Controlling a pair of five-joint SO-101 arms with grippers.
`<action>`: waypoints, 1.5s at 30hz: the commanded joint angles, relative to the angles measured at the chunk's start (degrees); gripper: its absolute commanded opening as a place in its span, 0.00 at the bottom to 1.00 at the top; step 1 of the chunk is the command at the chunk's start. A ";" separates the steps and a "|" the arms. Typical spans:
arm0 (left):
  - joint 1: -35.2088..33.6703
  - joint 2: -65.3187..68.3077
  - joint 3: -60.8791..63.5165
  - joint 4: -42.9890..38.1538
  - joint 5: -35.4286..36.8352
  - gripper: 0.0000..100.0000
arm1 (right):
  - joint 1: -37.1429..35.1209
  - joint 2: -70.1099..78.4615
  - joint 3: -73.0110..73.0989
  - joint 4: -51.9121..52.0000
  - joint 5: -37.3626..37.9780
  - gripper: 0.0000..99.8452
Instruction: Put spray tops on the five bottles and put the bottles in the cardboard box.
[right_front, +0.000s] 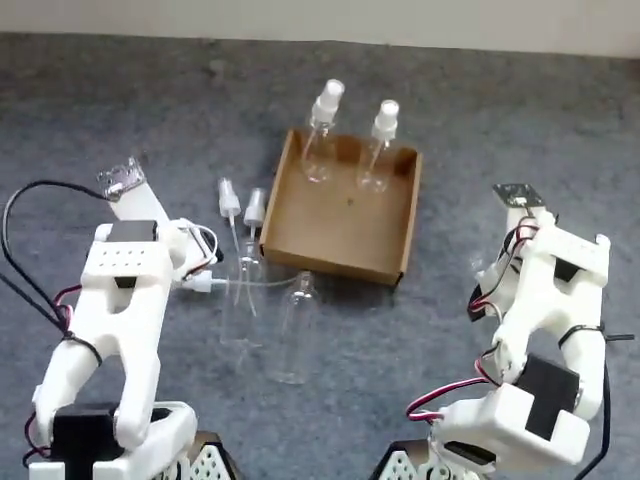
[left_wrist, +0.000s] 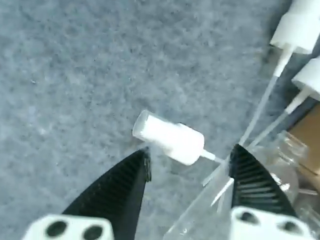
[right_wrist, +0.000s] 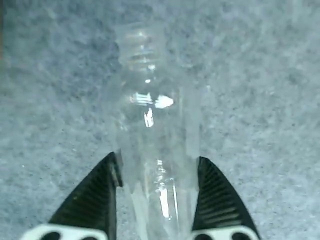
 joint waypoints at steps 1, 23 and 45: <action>1.27 -0.40 1.19 -1.05 0.44 0.23 | -0.40 -0.66 -2.95 -0.57 0.44 0.00; -0.04 -0.40 8.66 -12.92 -1.23 0.06 | -0.31 -0.66 -2.95 -0.40 0.44 0.00; -7.96 -0.40 -5.85 -4.13 -12.04 0.16 | -0.57 -0.66 -2.95 -0.22 0.53 0.00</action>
